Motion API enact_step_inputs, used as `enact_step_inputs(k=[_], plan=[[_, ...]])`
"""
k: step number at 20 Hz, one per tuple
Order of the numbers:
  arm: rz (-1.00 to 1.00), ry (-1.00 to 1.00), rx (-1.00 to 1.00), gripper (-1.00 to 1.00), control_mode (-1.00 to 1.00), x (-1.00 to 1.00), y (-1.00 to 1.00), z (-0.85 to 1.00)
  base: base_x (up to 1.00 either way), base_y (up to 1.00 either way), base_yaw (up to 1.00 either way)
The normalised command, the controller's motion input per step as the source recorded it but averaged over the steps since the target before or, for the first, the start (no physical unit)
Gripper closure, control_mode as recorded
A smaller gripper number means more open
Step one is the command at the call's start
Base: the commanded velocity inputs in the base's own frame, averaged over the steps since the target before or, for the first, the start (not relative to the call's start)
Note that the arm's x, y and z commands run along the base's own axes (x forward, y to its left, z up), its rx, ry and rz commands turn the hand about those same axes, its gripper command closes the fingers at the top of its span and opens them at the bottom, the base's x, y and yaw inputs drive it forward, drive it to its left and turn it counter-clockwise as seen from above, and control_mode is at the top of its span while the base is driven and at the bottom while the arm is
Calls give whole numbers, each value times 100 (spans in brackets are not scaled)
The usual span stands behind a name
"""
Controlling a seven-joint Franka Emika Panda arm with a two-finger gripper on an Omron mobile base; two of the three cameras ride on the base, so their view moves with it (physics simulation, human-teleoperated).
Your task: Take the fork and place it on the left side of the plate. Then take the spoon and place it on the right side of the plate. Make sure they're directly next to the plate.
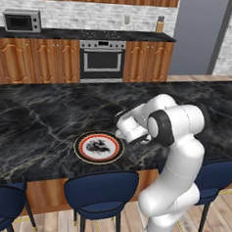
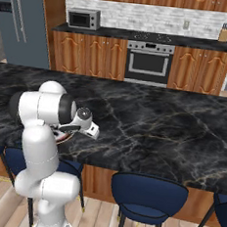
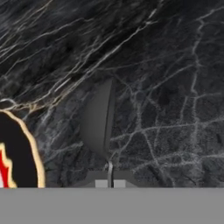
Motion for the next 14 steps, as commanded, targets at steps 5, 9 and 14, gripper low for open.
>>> enact_step_inputs(k=[5, 9, 14], plan=[[0, 3, 2, 100, -100, 46, 16, -3, 0, 0, 0], [0, 10, 1, 100, -100, 44, 29, -3, 0, 0, 0], [0, 16, 0, -100, -100, 30, 48, -10, 0, 0, 0]])
